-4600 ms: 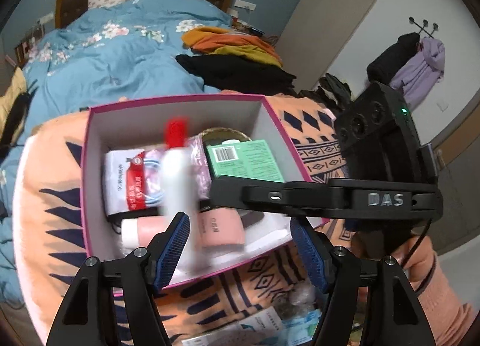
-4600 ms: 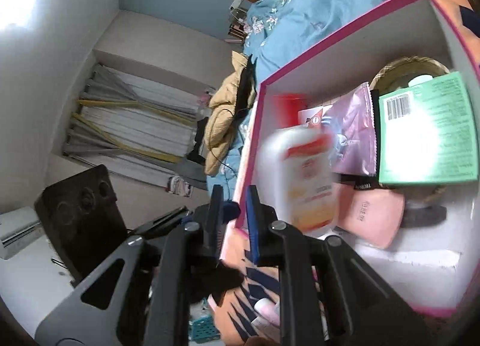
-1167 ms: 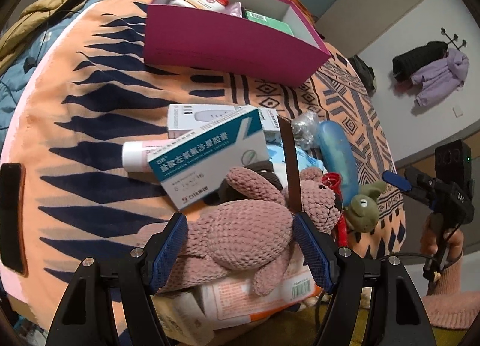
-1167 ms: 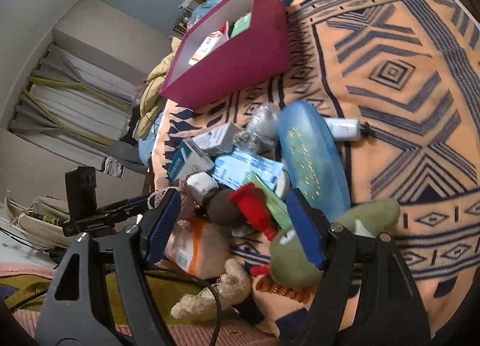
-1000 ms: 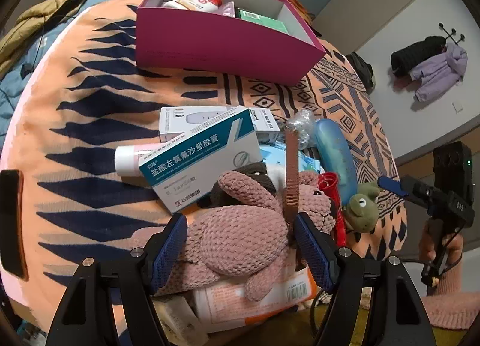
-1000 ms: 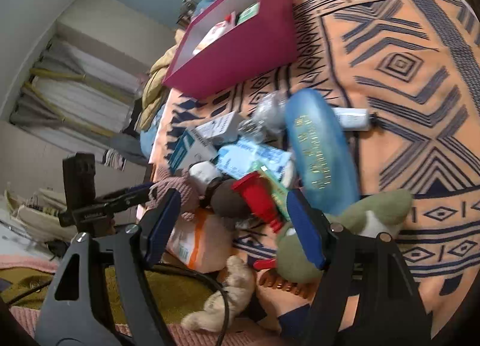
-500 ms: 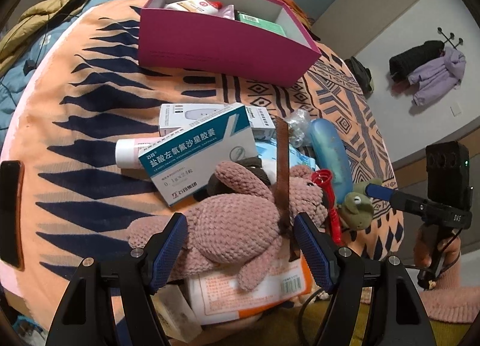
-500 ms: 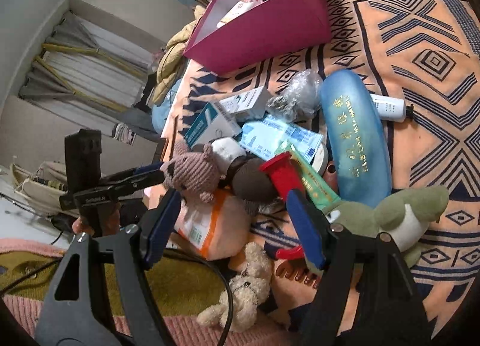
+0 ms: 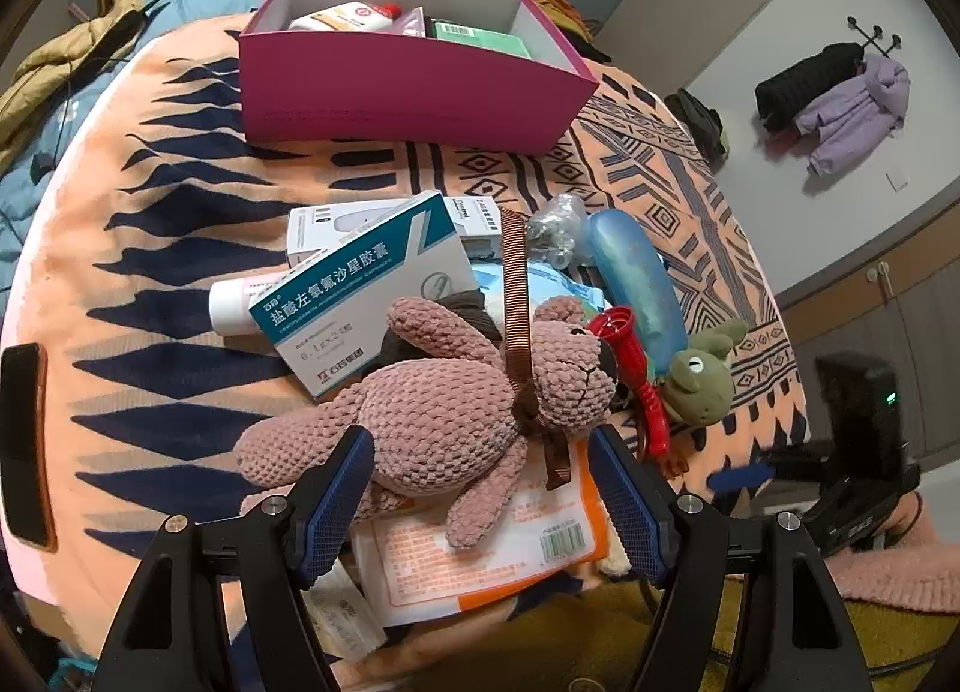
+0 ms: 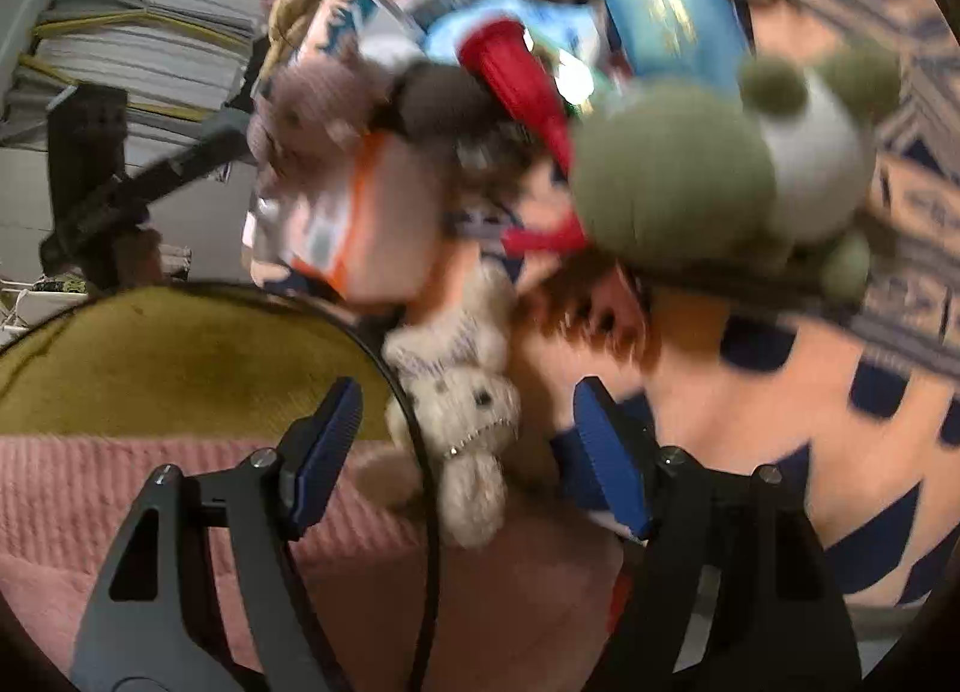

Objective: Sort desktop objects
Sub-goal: 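Close the right tool on the small beige teddy bear, then lift the teddy bear out of the pile with the right tool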

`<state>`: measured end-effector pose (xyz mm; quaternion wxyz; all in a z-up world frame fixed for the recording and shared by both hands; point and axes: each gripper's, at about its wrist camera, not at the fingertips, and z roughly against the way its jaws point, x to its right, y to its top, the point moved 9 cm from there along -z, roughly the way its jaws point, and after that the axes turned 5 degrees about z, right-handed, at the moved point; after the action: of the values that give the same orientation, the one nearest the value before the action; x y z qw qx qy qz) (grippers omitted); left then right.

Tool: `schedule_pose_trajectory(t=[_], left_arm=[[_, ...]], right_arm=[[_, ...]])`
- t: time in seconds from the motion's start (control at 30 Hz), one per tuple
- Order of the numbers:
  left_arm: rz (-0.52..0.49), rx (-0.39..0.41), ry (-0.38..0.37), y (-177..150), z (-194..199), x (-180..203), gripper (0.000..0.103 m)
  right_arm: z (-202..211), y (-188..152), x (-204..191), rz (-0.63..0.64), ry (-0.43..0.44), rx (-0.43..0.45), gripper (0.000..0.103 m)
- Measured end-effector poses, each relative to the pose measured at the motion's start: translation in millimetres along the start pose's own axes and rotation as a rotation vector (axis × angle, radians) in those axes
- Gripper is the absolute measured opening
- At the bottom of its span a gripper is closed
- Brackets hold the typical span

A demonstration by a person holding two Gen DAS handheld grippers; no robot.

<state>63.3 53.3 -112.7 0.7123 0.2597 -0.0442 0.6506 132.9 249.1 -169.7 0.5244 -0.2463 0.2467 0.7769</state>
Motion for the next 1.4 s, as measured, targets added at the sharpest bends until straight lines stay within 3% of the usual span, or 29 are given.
schedule_pose_trajectory(t=[0.07,0.27,0.4,0.47,0.67,0.7,0.97,1.13,1.3,1.4], left_arm=[[-0.001,0.008,-0.001,0,3,0,0.075],[-0.019,0.040,0.001,5,15,5,0.075],[-0.022,0.040,0.000,6,16,8,0.076],[-0.027,0.036,-0.002,5,15,11,0.075],[-0.053,0.027,-0.016,5,13,22,0.075],[-0.054,0.027,-0.018,6,12,23,0.075],[-0.079,0.047,-0.035,14,19,32,0.076],[-0.128,0.027,-0.036,20,9,45,0.076],[-0.201,0.013,-0.016,35,-7,61,0.076],[-0.249,0.002,-0.001,47,-17,70,0.076]], right_arm=[[-8,-7,3,-0.036,0.048,-0.015,0.074],[-23,-6,24,-0.318,0.273,0.038,0.074],[-40,-14,25,-0.325,0.260,-0.014,0.053],[-48,-18,19,-0.300,0.264,-0.037,0.049],[-21,4,9,-0.176,0.198,0.063,0.036],[-13,13,6,-0.139,0.179,0.089,0.027],[30,75,-18,0.070,0.080,0.230,0.027],[31,112,-27,0.131,0.098,0.280,0.028],[11,134,3,0.050,0.102,0.270,0.029],[16,140,12,-0.006,0.114,0.316,0.035]])
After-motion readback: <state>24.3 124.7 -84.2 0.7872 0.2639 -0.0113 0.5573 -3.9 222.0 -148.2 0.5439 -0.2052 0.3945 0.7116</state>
